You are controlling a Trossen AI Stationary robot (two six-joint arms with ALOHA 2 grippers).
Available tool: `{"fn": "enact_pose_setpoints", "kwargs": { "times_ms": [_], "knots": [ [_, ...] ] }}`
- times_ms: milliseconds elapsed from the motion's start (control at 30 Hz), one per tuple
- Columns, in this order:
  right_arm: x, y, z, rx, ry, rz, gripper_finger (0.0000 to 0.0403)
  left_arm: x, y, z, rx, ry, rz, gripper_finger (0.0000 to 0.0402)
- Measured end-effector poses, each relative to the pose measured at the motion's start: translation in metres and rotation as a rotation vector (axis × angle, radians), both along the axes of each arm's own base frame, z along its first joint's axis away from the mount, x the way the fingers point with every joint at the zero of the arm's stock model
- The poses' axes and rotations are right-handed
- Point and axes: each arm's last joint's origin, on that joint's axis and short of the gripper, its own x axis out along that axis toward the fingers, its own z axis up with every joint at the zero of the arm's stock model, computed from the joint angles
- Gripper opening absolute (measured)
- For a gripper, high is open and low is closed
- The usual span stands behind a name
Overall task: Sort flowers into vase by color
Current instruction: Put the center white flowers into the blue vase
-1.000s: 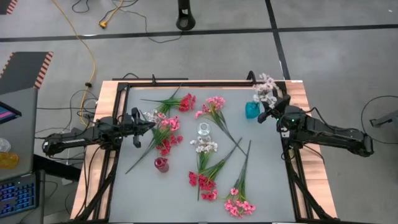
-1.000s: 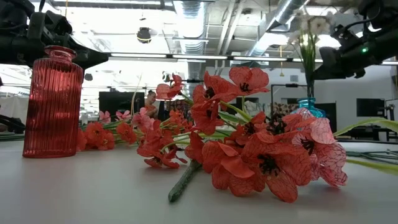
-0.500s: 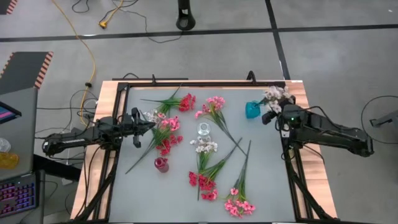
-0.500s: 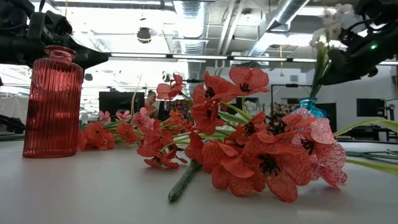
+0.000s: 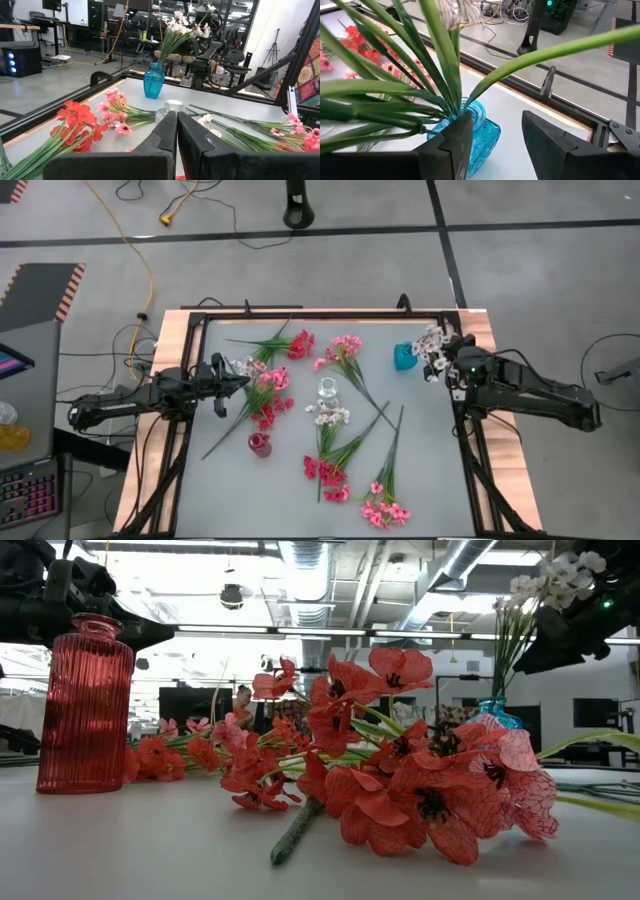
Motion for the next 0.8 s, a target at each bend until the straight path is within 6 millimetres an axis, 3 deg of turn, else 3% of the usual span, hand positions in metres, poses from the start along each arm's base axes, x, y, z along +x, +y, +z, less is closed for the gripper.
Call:
{"fn": "enact_pose_setpoints", "kwargs": {
  "times_ms": [600, 800],
  "knots": [
    [0.0044, -0.0008, -0.0020, 0.014, 0.021, 0.023, 0.0191, 0.0000, 0.0000, 0.0000, 0.000, 0.000, 0.000, 0.0000],
    [0.0100, -0.0048, 0.0039, 0.010, -0.078, -0.026, 0.0170, 0.0000, 0.0000, 0.0000, 0.000, 0.000, 0.000, 0.0000]
  ]
}}
